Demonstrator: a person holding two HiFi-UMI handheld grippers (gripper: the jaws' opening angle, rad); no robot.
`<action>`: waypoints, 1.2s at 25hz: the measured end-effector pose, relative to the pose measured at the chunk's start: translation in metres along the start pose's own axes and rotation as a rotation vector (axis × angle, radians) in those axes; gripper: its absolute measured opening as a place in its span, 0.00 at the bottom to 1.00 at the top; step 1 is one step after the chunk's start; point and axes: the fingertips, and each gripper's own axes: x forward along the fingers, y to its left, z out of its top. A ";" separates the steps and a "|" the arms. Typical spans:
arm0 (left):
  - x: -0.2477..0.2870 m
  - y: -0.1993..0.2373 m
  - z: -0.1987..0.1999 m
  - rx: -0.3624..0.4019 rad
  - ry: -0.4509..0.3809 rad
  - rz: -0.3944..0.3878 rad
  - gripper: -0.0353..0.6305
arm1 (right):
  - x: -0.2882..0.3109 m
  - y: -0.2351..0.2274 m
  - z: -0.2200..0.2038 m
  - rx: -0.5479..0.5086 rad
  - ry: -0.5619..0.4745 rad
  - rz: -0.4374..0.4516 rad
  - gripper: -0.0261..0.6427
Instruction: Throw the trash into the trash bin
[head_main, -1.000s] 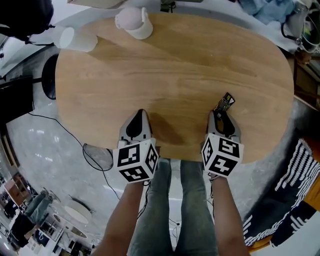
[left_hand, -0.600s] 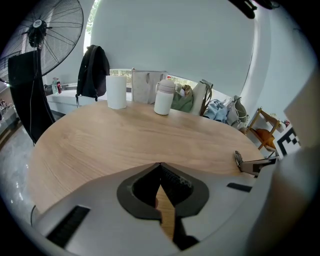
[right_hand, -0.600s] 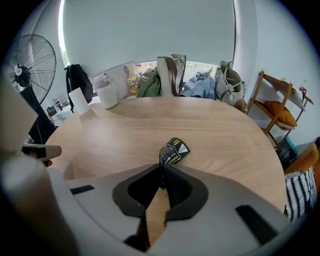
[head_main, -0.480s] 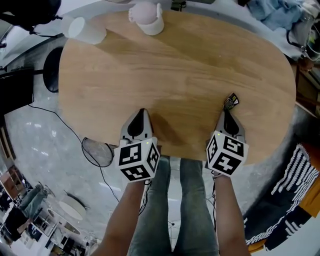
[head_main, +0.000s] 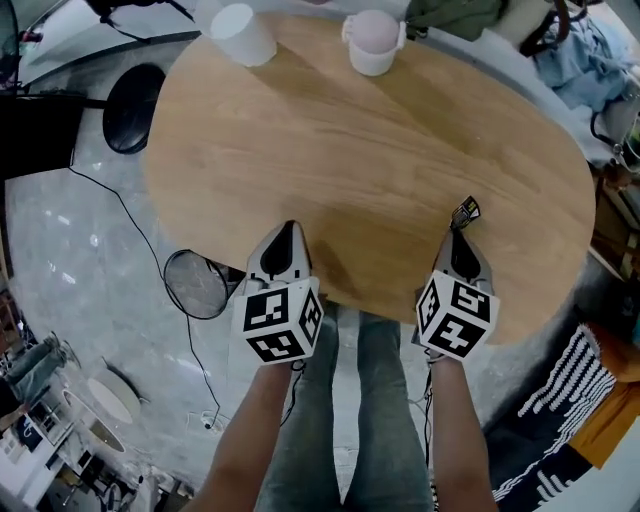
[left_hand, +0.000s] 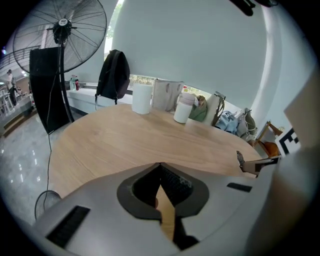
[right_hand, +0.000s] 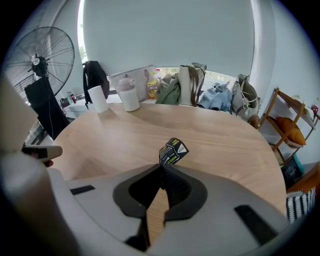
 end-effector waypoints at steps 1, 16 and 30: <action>-0.005 0.009 0.000 -0.013 -0.007 0.011 0.08 | -0.001 0.010 0.002 -0.016 -0.003 0.012 0.07; -0.105 0.167 -0.027 -0.277 -0.117 0.267 0.08 | -0.031 0.205 0.016 -0.335 -0.039 0.275 0.06; -0.226 0.298 -0.110 -0.551 -0.197 0.534 0.08 | -0.090 0.397 -0.045 -0.667 -0.033 0.545 0.06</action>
